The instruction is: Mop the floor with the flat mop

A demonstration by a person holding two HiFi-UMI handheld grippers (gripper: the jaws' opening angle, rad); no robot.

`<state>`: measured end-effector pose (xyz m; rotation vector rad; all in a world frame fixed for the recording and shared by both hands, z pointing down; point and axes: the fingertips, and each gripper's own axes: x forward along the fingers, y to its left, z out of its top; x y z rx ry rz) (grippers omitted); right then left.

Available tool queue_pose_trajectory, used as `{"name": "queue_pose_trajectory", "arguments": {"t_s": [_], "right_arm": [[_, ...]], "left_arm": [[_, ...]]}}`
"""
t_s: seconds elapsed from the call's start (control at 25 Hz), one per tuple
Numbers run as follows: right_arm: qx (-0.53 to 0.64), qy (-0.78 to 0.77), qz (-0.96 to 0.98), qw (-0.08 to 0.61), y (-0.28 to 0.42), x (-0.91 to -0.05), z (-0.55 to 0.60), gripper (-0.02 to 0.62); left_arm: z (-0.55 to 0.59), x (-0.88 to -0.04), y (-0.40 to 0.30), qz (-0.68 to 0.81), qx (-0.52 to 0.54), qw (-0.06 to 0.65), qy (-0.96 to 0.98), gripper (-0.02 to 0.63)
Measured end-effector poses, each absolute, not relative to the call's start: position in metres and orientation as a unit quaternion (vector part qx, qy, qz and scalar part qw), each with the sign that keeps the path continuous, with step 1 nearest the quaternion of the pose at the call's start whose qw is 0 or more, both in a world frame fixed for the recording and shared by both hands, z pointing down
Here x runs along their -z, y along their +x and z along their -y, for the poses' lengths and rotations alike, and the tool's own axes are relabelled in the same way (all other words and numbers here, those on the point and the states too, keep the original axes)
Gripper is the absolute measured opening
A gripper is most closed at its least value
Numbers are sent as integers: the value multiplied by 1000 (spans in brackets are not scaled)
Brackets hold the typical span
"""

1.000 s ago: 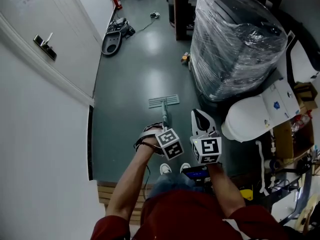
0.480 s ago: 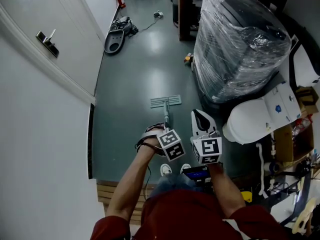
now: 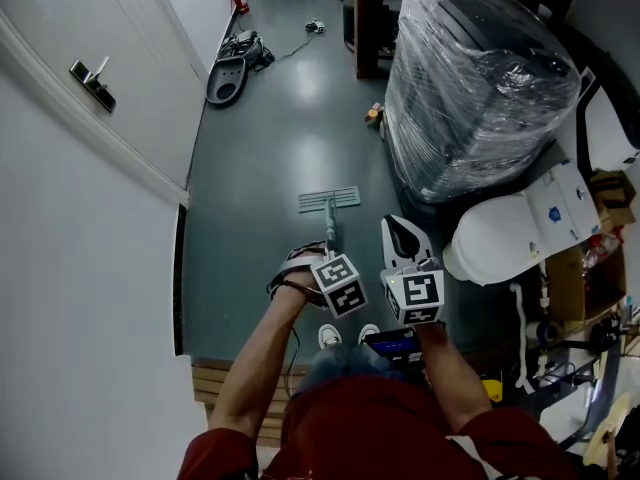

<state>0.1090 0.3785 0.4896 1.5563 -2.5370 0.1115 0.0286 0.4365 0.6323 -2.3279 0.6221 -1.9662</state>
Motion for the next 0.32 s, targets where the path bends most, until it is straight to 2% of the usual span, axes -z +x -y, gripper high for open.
{"name": "queue_pose_trajectory", "arguments": {"t_s": [0.32], "right_arm": [[-34, 519, 850, 87, 116, -489, -381, 18]], "left_arm": [[-440, -633, 33, -201, 632, 15, -748, 140]]}}
